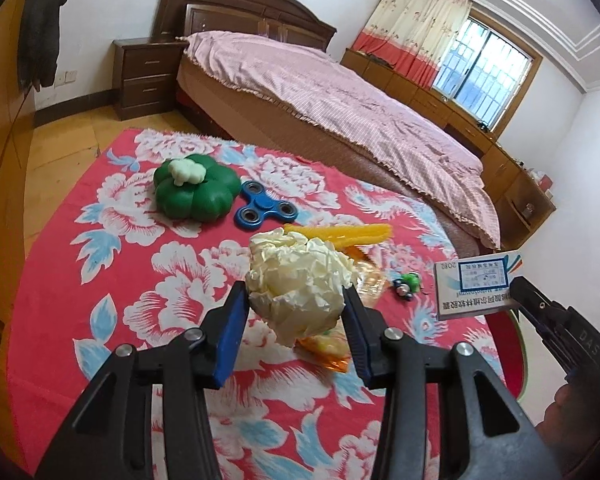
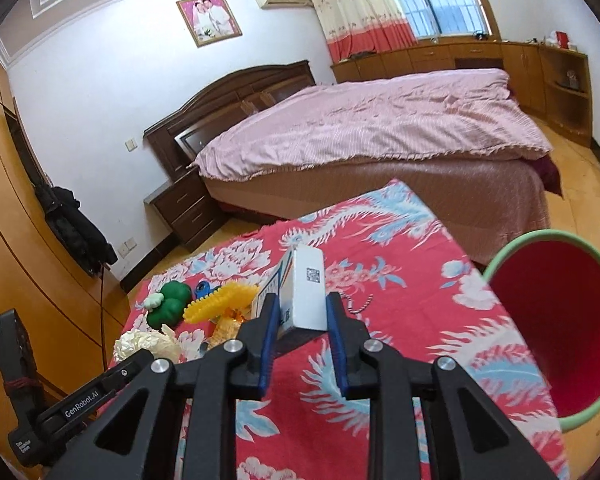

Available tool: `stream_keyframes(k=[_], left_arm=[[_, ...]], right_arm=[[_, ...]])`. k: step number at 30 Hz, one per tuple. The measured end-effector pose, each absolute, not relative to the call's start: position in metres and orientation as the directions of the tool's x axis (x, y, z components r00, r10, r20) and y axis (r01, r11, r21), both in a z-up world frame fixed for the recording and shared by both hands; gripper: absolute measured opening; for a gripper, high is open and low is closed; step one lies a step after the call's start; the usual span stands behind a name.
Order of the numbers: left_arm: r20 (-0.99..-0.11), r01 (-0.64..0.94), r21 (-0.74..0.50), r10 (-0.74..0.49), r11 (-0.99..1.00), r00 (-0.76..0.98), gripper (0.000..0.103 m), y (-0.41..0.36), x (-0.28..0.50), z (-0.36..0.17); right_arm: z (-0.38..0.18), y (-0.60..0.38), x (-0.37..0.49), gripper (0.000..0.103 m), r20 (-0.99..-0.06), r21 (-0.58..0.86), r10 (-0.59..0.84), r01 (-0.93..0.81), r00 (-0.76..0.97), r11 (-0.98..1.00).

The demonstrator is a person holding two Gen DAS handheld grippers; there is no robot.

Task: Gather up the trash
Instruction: 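Carry both items over the bucket while the right gripper releases the white box into it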

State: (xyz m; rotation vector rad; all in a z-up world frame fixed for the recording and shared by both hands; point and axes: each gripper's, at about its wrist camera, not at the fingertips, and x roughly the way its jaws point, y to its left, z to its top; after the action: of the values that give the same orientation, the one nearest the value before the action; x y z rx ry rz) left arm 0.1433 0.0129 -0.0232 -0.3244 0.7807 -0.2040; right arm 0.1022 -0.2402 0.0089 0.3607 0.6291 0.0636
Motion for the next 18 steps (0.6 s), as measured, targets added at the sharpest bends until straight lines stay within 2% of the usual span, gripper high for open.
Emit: stream_keyframes(k=[18], left_arm=[[-0.614, 0.181, -0.324, -0.352, 0.928, 0.706, 0.047, -0.024, 0.108, 0.012]], right_arm=[[0.034, -0.272, 0.04, 0.026, -0.528, 0.331, 0.08, 0.118, 0.845, 0.936]])
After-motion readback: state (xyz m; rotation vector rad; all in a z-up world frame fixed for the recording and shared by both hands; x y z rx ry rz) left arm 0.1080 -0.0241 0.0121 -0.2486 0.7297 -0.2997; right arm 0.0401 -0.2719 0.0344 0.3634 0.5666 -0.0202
